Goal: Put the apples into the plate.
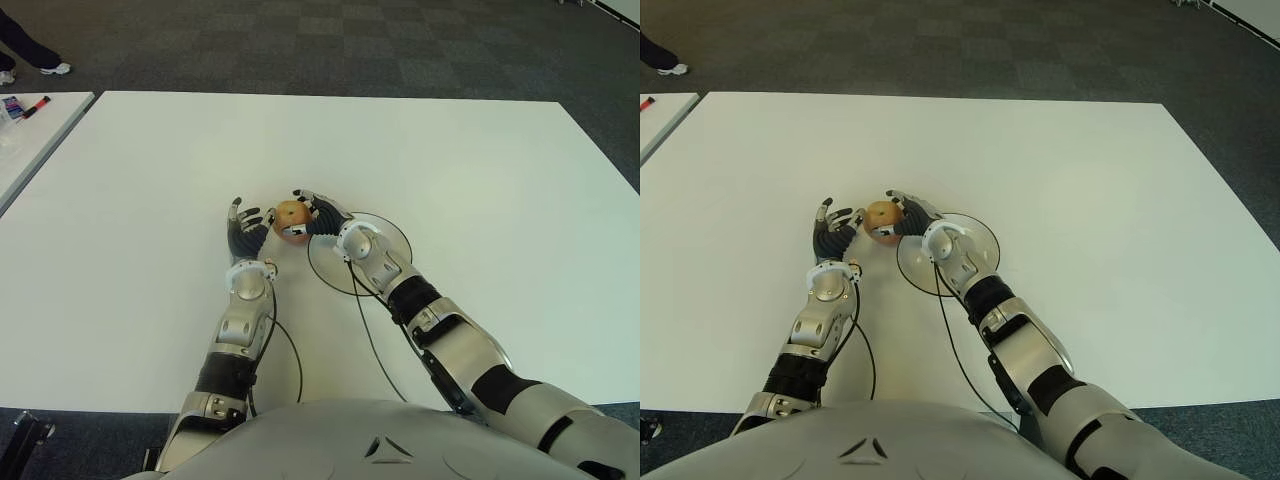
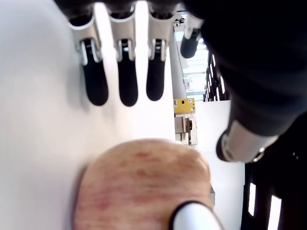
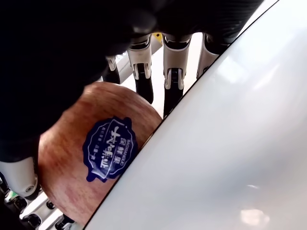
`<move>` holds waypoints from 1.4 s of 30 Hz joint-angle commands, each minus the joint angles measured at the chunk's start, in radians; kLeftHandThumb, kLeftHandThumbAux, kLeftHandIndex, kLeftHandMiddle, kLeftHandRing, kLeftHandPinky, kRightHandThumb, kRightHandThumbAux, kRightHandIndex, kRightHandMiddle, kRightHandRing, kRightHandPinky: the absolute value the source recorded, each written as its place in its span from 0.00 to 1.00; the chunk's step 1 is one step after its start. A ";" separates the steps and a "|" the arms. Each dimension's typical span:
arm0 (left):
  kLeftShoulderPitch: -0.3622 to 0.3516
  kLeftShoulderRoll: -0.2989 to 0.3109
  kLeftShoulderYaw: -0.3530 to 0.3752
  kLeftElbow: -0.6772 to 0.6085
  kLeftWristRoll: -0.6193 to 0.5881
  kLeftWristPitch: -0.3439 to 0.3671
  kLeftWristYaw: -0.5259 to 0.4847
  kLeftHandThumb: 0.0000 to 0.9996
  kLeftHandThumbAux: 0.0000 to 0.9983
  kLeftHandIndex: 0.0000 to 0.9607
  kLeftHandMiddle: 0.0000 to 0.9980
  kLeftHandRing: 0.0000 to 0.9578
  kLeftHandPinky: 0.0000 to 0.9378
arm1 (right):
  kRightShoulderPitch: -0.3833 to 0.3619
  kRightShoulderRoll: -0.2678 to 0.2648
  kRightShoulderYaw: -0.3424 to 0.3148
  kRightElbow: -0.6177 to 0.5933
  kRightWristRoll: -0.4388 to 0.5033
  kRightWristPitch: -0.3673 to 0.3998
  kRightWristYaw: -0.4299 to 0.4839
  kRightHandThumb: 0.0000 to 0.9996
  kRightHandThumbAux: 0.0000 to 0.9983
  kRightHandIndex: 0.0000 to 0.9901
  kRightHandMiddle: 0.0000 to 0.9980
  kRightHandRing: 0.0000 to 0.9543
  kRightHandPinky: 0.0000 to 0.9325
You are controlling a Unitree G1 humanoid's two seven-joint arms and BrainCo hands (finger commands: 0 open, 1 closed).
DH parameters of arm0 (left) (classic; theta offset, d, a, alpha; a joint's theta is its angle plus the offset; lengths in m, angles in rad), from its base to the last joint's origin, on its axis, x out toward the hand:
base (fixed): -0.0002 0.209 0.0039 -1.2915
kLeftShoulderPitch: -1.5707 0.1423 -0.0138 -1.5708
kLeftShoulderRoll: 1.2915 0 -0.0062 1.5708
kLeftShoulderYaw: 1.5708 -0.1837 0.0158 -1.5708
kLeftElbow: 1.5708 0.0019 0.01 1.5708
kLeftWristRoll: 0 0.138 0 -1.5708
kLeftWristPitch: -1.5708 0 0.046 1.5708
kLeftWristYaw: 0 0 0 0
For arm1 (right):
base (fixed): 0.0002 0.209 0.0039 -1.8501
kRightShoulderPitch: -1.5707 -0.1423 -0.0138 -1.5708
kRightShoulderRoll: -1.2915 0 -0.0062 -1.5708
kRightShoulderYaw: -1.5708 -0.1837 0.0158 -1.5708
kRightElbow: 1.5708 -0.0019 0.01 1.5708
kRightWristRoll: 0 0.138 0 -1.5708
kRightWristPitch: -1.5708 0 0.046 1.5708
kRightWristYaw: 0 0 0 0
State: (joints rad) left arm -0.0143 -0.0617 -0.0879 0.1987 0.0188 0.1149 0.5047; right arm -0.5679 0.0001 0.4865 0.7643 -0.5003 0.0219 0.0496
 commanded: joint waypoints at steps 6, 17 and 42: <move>-0.010 -0.086 0.013 0.039 -0.014 -0.019 -0.003 0.22 0.69 0.13 0.30 0.39 0.43 | 0.034 -0.020 0.024 0.043 -0.021 -0.012 0.014 0.59 0.51 0.05 0.19 0.35 0.50; -0.015 -0.100 0.019 0.047 -0.009 -0.038 0.025 0.21 0.70 0.14 0.31 0.40 0.44 | 0.027 -0.028 0.037 0.057 -0.033 -0.044 0.020 0.57 0.50 0.05 0.18 0.30 0.45; -0.033 -0.111 0.027 0.070 -0.003 -0.061 0.057 0.18 0.69 0.14 0.34 0.43 0.46 | 0.001 -0.033 0.075 0.090 -0.072 -0.061 0.019 0.57 0.47 0.06 0.21 0.28 0.36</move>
State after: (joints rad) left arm -0.0275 -0.0647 -0.0597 0.2484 0.0147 0.0538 0.5468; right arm -0.5959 -0.0226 0.5399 0.8166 -0.5523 -0.0562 0.0421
